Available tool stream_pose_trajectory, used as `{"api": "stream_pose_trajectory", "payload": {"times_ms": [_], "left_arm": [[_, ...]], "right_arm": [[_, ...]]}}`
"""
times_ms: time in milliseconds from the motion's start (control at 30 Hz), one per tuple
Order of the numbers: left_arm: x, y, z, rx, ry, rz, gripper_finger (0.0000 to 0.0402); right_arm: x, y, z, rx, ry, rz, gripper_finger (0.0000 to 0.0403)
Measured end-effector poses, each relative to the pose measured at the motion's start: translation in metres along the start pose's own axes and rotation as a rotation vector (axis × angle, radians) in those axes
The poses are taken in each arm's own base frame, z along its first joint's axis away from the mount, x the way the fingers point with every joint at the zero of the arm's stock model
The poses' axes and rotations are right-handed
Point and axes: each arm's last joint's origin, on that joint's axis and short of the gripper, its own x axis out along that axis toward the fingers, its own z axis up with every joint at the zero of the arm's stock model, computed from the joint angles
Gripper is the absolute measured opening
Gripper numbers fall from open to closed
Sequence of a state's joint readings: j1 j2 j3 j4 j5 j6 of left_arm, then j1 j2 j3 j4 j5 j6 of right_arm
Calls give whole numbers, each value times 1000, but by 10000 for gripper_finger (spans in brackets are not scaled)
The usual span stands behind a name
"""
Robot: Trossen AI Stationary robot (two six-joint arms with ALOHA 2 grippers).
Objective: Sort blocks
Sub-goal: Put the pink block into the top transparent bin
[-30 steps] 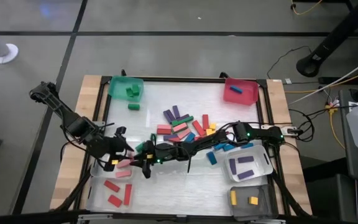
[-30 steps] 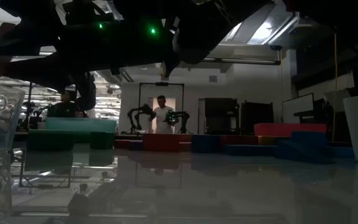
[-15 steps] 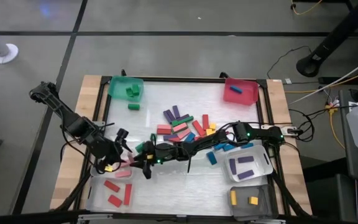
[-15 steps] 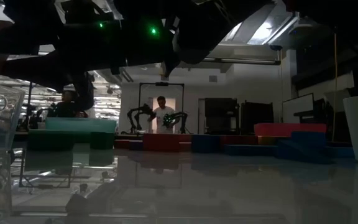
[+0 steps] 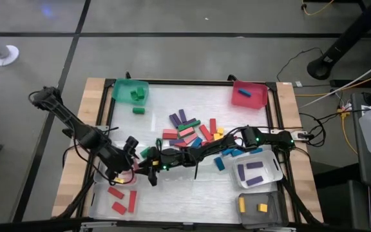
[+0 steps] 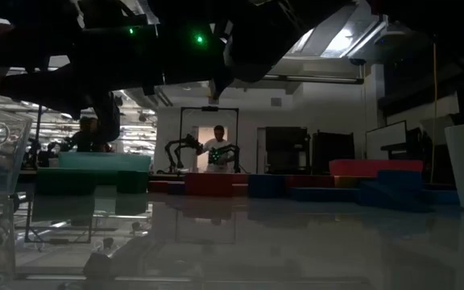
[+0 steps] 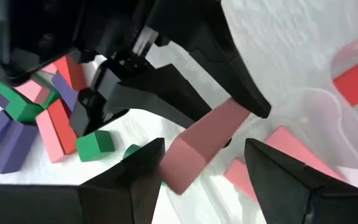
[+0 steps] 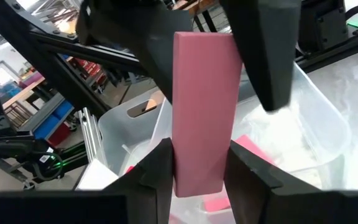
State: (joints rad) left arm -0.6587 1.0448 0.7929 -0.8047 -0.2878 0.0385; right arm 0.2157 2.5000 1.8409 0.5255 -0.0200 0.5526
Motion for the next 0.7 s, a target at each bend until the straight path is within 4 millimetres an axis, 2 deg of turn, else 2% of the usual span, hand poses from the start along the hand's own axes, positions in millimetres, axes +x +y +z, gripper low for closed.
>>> {"api": "stream_pose_trajectory", "payload": {"times_ms": [133, 533, 700], "left_arm": [[3, -1, 1, 60, 17, 1, 185], [3, -2, -1, 117, 27, -26, 47], [3, -3, 0, 126, 15, -74, 43]], "right_arm": [[0, 0, 0, 0, 1, 0, 120], [0, 0, -1, -3, 12, 7, 120], [0, 1, -1, 1, 13, 12, 120]]}}
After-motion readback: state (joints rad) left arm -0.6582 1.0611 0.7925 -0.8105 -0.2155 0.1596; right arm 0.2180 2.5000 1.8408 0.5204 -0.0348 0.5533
